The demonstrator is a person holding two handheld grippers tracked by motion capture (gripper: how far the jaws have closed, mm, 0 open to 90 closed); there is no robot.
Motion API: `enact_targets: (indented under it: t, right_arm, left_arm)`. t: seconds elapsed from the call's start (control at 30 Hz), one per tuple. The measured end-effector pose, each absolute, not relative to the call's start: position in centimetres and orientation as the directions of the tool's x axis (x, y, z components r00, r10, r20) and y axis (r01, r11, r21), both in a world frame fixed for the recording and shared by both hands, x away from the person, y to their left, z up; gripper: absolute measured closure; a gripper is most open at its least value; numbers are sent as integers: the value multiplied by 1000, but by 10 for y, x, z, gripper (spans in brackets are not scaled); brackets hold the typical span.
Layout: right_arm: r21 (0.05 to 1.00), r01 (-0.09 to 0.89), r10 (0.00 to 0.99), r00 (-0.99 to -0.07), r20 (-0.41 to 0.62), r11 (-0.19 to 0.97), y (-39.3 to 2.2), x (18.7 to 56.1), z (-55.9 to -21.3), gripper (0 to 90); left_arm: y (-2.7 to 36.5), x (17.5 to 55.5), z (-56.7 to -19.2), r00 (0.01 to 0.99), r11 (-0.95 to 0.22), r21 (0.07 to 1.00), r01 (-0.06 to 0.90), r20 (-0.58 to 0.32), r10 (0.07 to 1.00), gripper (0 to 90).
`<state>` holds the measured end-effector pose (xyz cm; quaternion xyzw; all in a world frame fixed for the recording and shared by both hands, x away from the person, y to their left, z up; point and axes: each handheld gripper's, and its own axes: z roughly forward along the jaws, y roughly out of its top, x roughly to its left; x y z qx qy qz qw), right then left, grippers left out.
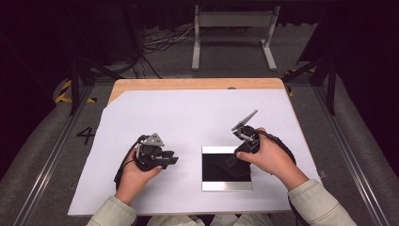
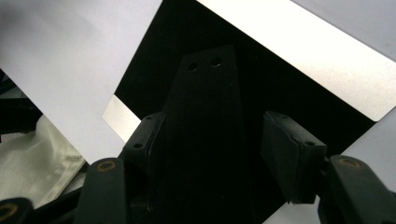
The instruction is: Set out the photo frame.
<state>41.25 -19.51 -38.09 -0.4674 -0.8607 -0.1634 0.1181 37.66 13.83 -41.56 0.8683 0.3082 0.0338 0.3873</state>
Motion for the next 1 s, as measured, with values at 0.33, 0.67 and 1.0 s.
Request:
enact_targets:
  t: [0.33, 0.67, 1.0]
  right_arm:
    - [134, 860, 771, -502, 392, 492, -192, 415, -388, 384]
    - [101, 880, 779, -460, 426, 465, -190, 416, -393, 379]
    - [62, 890, 784, -429, 449, 452, -187, 415, -395, 463]
  left_arm:
    - [138, 376, -416, 808, -513, 691, 509, -179, 561, 668]
    - [137, 376, -416, 810, -517, 690, 507, -177, 558, 668]
    - [137, 376, -416, 810, -515, 690, 508, -180, 559, 667]
